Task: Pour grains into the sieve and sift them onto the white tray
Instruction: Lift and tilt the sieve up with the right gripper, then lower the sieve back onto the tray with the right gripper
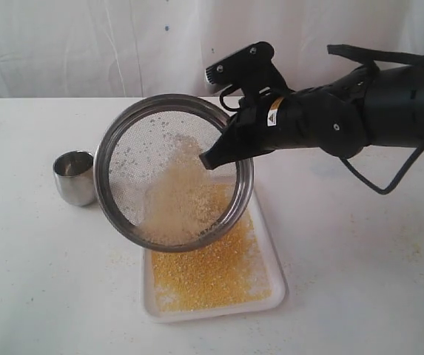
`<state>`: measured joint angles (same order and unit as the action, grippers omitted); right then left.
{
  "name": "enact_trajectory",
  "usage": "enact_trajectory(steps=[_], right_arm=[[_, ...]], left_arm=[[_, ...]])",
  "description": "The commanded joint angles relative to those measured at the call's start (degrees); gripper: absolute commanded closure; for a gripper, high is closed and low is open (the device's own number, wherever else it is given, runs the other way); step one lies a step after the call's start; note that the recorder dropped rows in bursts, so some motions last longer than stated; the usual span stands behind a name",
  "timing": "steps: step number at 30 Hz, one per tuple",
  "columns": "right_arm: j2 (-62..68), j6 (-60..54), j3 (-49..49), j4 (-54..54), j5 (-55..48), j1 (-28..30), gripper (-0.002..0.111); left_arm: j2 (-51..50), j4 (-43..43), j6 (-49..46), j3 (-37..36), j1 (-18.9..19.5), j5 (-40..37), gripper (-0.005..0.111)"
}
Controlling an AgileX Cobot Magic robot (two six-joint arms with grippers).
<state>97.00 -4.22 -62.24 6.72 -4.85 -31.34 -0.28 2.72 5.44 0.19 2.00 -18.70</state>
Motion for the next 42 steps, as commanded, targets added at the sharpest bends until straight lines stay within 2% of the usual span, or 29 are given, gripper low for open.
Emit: enact_trajectory(steps=[1, 9, 11, 13, 16, 18, 19, 20, 22, 23, 25, 26, 29, 32, 42], right_arm=[[-1.57, -0.12, -0.17, -0.44, 2.22, -0.03, 0.108], [-1.57, 0.31, -0.17, -0.7, -2.95, 0.09, 0.108], [-1.57, 9.18, -1.49, -0.93, -7.0, 1.51, 0.108], [-1.31, 16.64, -6.02, -0.93, -17.61, 4.5, 0.108], [2.57, 16.39, -17.65, -2.18, -34.87, 9.95, 0.108], [4.87, 14.12, -19.64, -6.72, -46.85, 10.39, 0.108], [5.32, 10.16, -19.03, -9.67, -49.11, 9.96, 0.108], [5.43, 8.69, -18.44, -10.8, -46.74, 9.67, 0.108], [5.97, 9.24, -18.98, -10.85, -35.09, 10.09, 0.108], [6.52, 9.51, -19.83, -13.85, -35.02, 10.6, 0.108], [6.85, 5.36, -19.41, -22.23, -46.63, 10.69, 0.108], [6.85, 2.46, -18.72, -22.83, -48.38, 10.22, 0.108], [7.62, 1.9, -17.58, -23.3, -42.5, 10.66, 0.108], [10.07, 0.85, -17.58, -26.12, -43.29, 10.66, 0.108], [17.93, -3.51, -17.58, -26.01, -39.79, 10.66, 0.108]], left_arm=[[0.28, 0.05, 0.13, -0.19, 0.04, -0.8, 0.107], [0.28, 0.05, 0.13, -0.19, 0.04, -0.8, 0.107], [0.28, 0.05, 0.13, -0.19, 0.04, -0.8, 0.107], [0.28, 0.05, 0.13, -0.19, 0.04, -0.8, 0.107], [0.28, 0.05, 0.13, -0.19, 0.04, -0.8, 0.107], [0.28, 0.05, 0.13, -0.19, 0.04, -0.8, 0.107], [0.28, 0.05, 0.13, -0.19, 0.04, -0.8, 0.107], [0.28, 0.05, 0.13, -0.19, 0.04, -0.8, 0.107], [0.28, 0.05, 0.13, -0.19, 0.04, -0.8, 0.107], [0.28, 0.05, 0.13, -0.19, 0.04, -0.8, 0.107], [0.28, 0.05, 0.13, -0.19, 0.04, -0.8, 0.107], [0.28, 0.05, 0.13, -0.19, 0.04, -0.8, 0.107], [0.28, 0.05, 0.13, -0.19, 0.04, -0.8, 0.107], [0.28, 0.05, 0.13, -0.19, 0.04, -0.8, 0.107], [0.28, 0.05, 0.13, -0.19, 0.04, -0.8, 0.107]])
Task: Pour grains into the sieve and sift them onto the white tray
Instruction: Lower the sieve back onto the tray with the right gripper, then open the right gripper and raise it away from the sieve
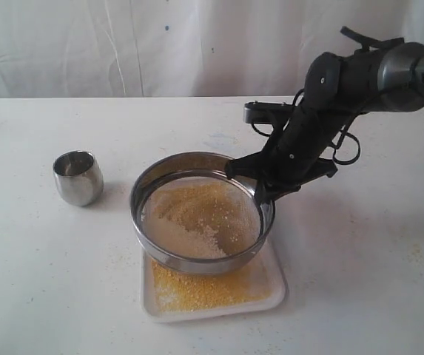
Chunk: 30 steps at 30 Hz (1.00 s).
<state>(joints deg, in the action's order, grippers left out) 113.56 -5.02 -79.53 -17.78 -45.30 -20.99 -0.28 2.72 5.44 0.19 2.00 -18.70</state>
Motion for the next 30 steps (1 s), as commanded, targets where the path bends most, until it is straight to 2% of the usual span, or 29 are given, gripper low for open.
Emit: enact_trajectory(steps=[1, 7, 9, 11, 16, 19, 26, 30], right_arm=[[1.48, -2.72, -0.3, -1.5, 0.65, 0.31, 0.108], [2.01, -2.72, -0.3, -1.5, 0.78, 0.31, 0.108], [2.01, -2.72, -0.3, -1.5, 0.78, 0.31, 0.105], [2.01, -2.72, -0.3, -1.5, 0.55, 0.31, 0.098], [2.01, -2.72, -0.3, -1.5, 0.09, 0.31, 0.073], [1.76, -2.35, -0.41, -1.5, -2.33, 0.31, 0.066], [-4.97, -2.18, -3.7, 0.57, -18.33, 0.37, 0.066], [-13.28, 6.14, -2.98, 10.82, -16.7, 0.37, 0.07]], left_arm=[[0.28, 0.05, 0.13, -0.19, 0.04, -0.8, 0.107], [0.28, 0.05, 0.13, -0.19, 0.04, -0.8, 0.107], [0.28, 0.05, 0.13, -0.19, 0.04, -0.8, 0.107], [0.28, 0.05, 0.13, -0.19, 0.04, -0.8, 0.107], [0.28, 0.05, 0.13, -0.19, 0.04, -0.8, 0.107], [0.28, 0.05, 0.13, -0.19, 0.04, -0.8, 0.107], [0.28, 0.05, 0.13, -0.19, 0.04, -0.8, 0.107], [0.28, 0.05, 0.13, -0.19, 0.04, -0.8, 0.107]])
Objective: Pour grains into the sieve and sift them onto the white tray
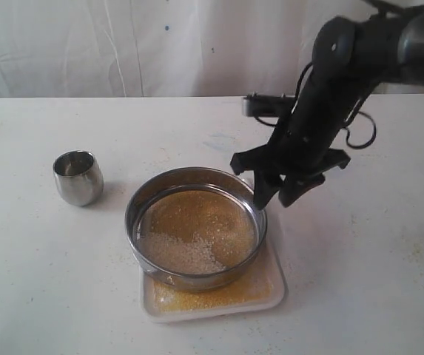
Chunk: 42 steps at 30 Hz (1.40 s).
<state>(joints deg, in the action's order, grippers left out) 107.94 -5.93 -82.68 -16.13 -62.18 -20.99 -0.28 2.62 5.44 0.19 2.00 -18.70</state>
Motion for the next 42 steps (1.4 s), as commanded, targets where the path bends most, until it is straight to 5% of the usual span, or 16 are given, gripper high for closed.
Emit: enact_trajectory(steps=[1, 6, 10, 19, 31, 42], right_arm=[[-10.21, 10.62, 1.22, 13.49, 2.62, 0.37, 0.075], [-23.71, 26.45, 12.07, 32.35, 17.44, 0.46, 0.108], [-34.98, 37.25, 21.84, 43.13, 23.0, 1.8, 0.108], [-63.71, 39.43, 39.77, 52.39, 35.18, 8.46, 0.108], [-105.36, 39.43, 49.46, 54.23, 31.98, 8.46, 0.108], [-107.94, 39.43, 48.43, 54.13, 25.71, 8.46, 0.108]], left_arm=[[0.28, 0.15, 0.13, -0.19, 0.04, -0.8, 0.107], [0.28, 0.15, 0.13, -0.19, 0.04, -0.8, 0.107], [0.28, 0.15, 0.13, -0.19, 0.04, -0.8, 0.107], [0.28, 0.15, 0.13, -0.19, 0.04, -0.8, 0.107], [0.28, 0.15, 0.13, -0.19, 0.04, -0.8, 0.107], [0.28, -0.1, 0.13, -0.19, 0.04, -0.78, 0.107]])
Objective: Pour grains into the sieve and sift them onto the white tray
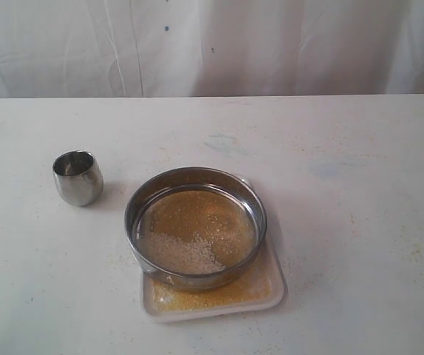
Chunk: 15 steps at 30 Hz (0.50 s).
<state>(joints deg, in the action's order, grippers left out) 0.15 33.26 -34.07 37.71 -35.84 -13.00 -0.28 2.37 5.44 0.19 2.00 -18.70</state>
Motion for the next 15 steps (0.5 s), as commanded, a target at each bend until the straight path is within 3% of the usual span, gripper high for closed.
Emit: enact_trajectory(steps=[1, 10, 12, 15], right_arm=[[-0.15, 0.24, -0.17, 0.29, -0.63, 0.46, 0.108], [-0.15, 0.24, 5.81, -0.38, 1.5, 0.33, 0.108], [-0.15, -1.2, 9.68, -4.09, 3.73, 0.33, 0.108], [-0.15, -12.88, 15.41, -17.67, 7.19, 0.33, 0.108]], left_arm=[[0.28, 0.15, 0.13, -0.19, 0.04, -0.78, 0.107], [0.28, 0.15, 0.13, -0.19, 0.04, -0.78, 0.107], [0.28, 0.15, 0.13, -0.19, 0.04, -0.78, 0.107], [0.28, 0.15, 0.13, -0.19, 0.04, -0.78, 0.107]])
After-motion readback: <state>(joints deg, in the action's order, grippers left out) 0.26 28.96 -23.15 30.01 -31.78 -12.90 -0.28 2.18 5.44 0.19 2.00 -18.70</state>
